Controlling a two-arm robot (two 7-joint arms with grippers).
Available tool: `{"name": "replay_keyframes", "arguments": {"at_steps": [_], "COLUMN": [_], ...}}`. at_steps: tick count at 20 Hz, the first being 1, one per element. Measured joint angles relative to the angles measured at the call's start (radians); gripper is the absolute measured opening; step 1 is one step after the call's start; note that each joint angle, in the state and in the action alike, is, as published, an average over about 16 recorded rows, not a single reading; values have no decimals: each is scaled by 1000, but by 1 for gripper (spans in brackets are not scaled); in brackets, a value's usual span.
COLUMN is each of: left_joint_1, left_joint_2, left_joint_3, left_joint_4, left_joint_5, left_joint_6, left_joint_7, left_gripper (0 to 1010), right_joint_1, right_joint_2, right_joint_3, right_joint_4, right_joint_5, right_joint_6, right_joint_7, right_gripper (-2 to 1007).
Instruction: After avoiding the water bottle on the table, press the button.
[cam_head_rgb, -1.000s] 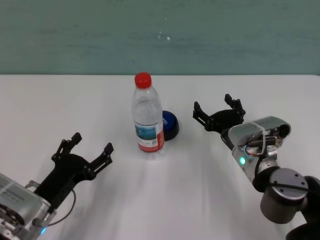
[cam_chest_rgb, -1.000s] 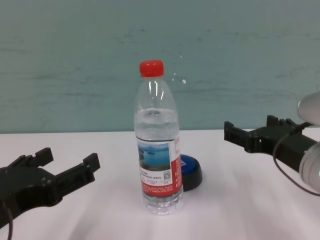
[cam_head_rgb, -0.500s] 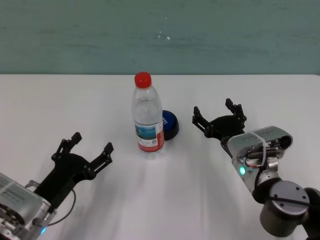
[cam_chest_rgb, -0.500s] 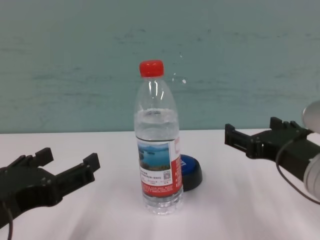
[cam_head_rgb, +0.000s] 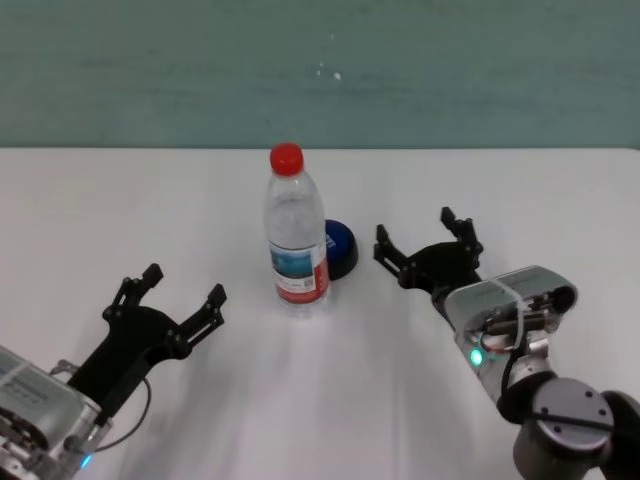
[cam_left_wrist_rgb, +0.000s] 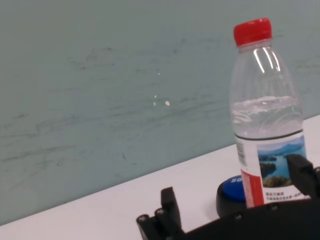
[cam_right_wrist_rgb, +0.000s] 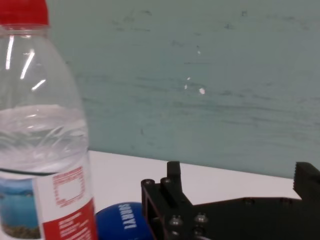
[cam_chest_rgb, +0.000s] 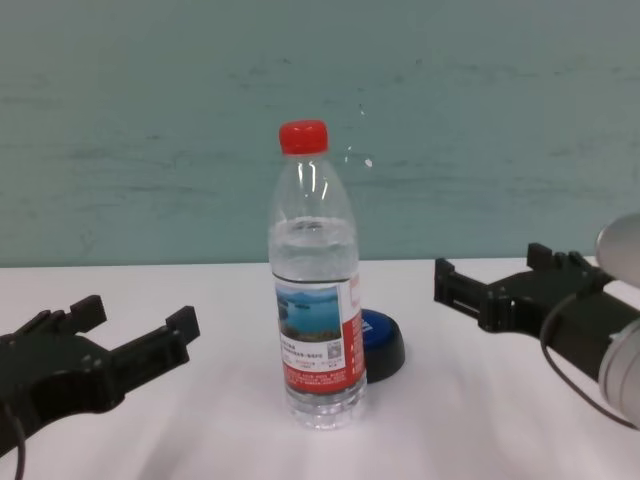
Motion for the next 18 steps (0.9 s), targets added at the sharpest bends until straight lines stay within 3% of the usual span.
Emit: {"name": "replay_keyframes", "arguments": {"at_steps": [7,18], "left_joint_1": [0,0], "left_joint_2": [0,0], "left_joint_3": [0,0], "left_joint_4": [0,0], "left_joint_5": [0,0], "left_joint_6": [0,0], "left_joint_7": [0,0], "left_gripper": [1010,1010], "right_joint_1": [-16,-15], "right_joint_2": [-10,-21], "right_joint_3": [-16,-43], "right_joint_4": [-3,15], "right_joint_5": [-3,-1], "right_joint_6": [-2,-10], "right_joint_7": [11,23], "right_gripper": [1004,1004]}}
